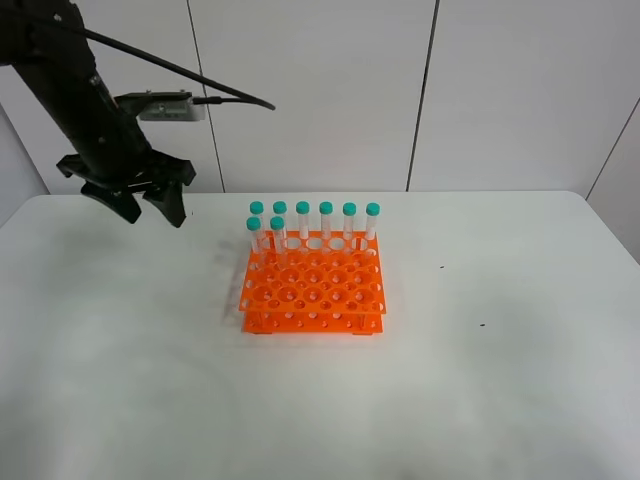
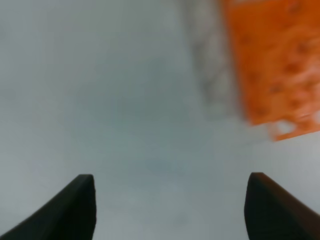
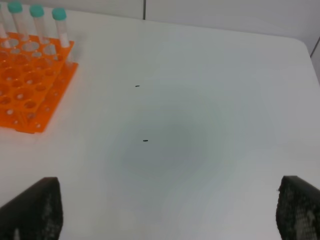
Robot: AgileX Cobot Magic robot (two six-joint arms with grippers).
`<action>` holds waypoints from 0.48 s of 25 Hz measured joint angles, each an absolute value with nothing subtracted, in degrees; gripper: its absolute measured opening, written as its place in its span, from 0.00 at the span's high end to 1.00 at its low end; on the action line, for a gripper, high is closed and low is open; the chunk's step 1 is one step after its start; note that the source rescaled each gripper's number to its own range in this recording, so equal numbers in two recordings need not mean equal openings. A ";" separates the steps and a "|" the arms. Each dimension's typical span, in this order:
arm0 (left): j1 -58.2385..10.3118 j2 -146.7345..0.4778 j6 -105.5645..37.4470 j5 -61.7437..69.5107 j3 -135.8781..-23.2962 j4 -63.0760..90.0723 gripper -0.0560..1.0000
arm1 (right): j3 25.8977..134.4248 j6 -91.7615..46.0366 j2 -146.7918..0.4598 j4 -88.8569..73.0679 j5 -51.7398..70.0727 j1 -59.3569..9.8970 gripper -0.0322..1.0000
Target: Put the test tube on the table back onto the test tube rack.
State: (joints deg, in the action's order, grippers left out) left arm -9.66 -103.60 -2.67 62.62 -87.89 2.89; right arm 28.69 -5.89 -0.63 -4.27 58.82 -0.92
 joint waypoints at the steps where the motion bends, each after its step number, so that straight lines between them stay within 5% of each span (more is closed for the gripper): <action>1: -8.21 -103.75 -2.67 63.56 -87.89 2.89 0.04 | 28.69 -5.89 -0.63 -4.27 58.82 -0.92 0.06; 12: 2.07 -102.51 -2.06 66.71 -86.25 2.76 0.04 | 28.69 -5.89 -0.63 -4.27 58.82 -0.92 0.06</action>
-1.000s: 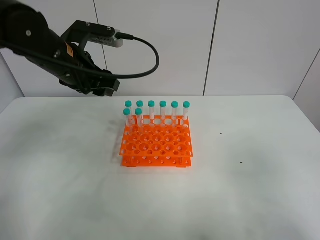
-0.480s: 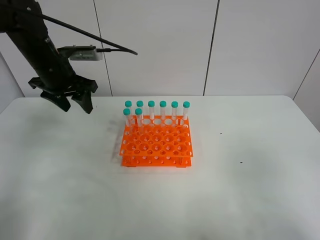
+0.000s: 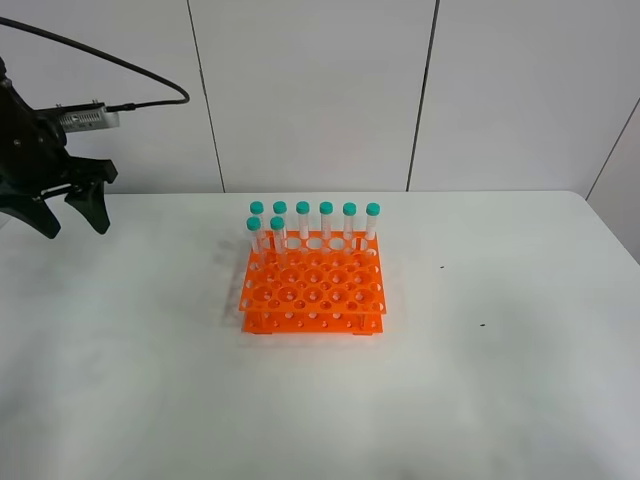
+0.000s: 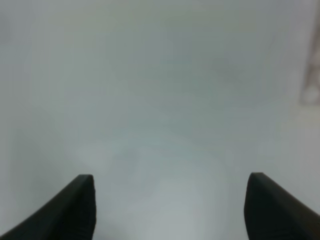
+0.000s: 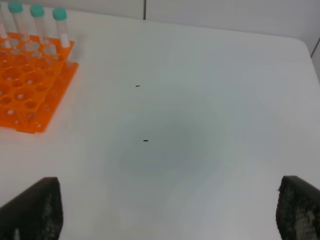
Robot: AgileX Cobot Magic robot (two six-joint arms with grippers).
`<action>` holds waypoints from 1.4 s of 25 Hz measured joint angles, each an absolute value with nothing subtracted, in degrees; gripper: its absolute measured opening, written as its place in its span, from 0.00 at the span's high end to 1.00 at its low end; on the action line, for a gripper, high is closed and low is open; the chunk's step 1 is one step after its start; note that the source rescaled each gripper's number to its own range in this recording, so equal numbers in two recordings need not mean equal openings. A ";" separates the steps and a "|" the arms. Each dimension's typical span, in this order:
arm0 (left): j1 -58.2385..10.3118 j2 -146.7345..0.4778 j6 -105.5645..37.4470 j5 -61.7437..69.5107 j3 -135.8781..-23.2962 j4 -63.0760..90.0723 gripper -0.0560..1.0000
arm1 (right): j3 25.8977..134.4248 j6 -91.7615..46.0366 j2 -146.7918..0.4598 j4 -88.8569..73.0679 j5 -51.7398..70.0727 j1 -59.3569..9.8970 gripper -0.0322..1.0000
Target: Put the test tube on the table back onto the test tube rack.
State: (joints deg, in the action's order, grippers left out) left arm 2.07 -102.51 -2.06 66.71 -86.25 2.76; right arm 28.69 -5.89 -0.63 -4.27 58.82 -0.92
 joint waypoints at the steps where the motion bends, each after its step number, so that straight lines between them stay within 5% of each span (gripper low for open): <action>1: 2.07 -101.62 -2.06 66.71 -84.97 2.76 0.04 | 28.69 -5.89 -0.63 -4.27 58.82 -0.92 0.06; 28: 2.07 -27.26 -1.50 62.41 -31.94 2.09 0.04 | 28.69 -5.89 -0.63 -4.27 58.82 -0.92 0.06; 35: 2.07 -18.67 -2.36 60.71 -28.23 2.09 0.06 | 28.69 -5.89 -0.63 -4.27 58.82 -0.92 0.06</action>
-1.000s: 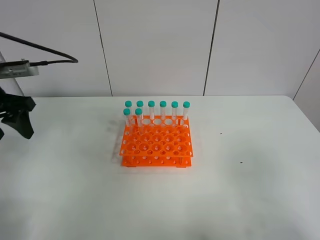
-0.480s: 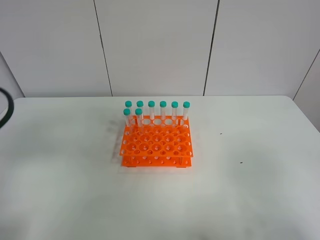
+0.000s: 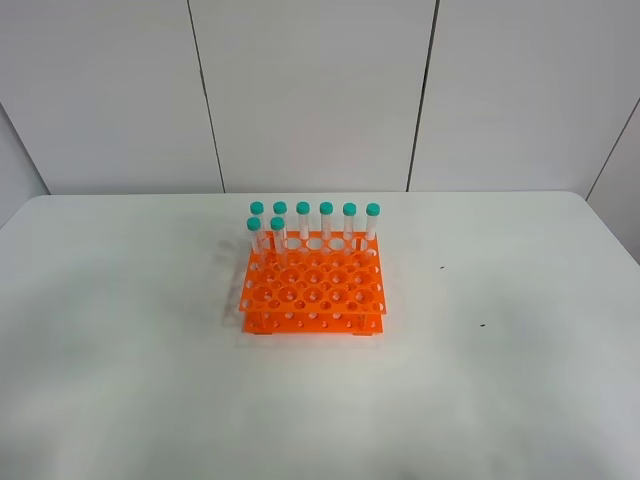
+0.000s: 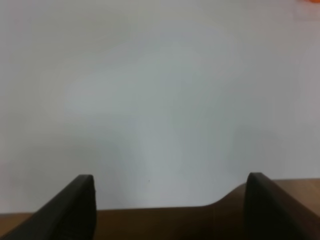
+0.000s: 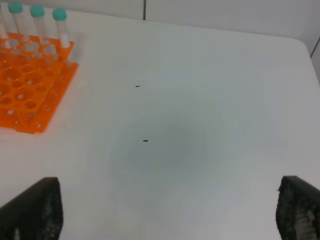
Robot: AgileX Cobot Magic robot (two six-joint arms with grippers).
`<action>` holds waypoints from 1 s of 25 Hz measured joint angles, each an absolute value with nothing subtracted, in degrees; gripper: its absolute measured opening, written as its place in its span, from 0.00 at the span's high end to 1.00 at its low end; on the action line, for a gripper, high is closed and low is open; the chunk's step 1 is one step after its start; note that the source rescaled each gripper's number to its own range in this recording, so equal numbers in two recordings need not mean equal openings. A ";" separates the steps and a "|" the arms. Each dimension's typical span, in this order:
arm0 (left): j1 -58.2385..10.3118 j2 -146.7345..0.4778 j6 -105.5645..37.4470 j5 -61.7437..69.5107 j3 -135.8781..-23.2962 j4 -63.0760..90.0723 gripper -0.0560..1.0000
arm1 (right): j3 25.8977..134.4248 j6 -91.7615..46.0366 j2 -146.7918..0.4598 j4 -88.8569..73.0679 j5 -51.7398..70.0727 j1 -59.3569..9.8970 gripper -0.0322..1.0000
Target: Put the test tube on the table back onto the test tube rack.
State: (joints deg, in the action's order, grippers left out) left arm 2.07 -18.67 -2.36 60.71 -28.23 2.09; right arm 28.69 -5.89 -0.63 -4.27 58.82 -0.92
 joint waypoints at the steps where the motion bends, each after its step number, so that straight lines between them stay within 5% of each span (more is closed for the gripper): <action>1: 2.07 -18.39 -2.34 60.58 -28.23 2.09 0.06 | 28.69 -5.89 -0.63 -4.27 58.82 -0.92 0.06; 25: 1.75 0.15 -2.43 60.37 -28.23 2.09 0.06 | 28.69 -5.89 -0.63 -4.27 58.82 -0.92 0.06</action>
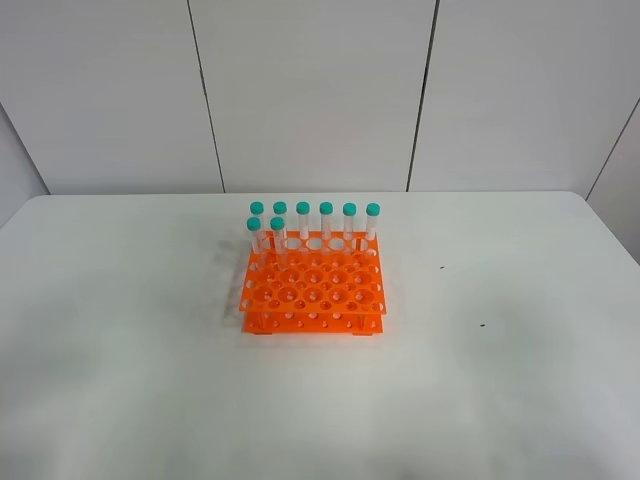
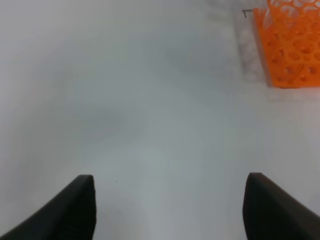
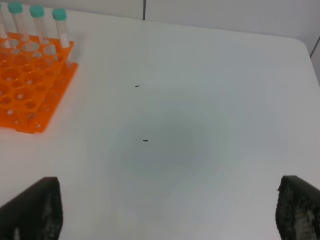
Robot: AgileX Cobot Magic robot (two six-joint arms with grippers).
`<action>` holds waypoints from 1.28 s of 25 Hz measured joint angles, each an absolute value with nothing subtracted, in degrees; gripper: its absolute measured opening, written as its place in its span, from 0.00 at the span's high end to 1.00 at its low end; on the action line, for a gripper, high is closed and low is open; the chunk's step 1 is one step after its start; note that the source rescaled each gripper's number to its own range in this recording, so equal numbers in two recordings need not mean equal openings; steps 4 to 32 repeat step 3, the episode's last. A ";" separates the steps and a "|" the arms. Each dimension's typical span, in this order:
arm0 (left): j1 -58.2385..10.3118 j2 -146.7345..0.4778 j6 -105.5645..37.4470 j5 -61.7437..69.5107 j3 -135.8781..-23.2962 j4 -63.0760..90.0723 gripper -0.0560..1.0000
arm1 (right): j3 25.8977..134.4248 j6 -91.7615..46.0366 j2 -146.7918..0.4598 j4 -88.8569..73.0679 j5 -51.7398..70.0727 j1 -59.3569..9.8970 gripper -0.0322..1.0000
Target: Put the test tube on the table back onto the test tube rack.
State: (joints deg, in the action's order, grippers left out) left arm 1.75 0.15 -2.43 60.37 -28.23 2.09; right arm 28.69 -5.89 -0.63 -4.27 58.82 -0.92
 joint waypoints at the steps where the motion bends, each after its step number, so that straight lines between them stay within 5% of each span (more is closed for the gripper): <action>1: 1.75 0.15 -2.43 60.37 -28.23 2.09 0.06 | 28.69 -5.89 -0.63 -4.27 58.82 -0.92 0.06; 32: 1.75 0.15 -2.43 60.37 -28.23 2.09 0.06 | 28.69 -5.89 -0.63 -4.27 58.82 -0.92 0.06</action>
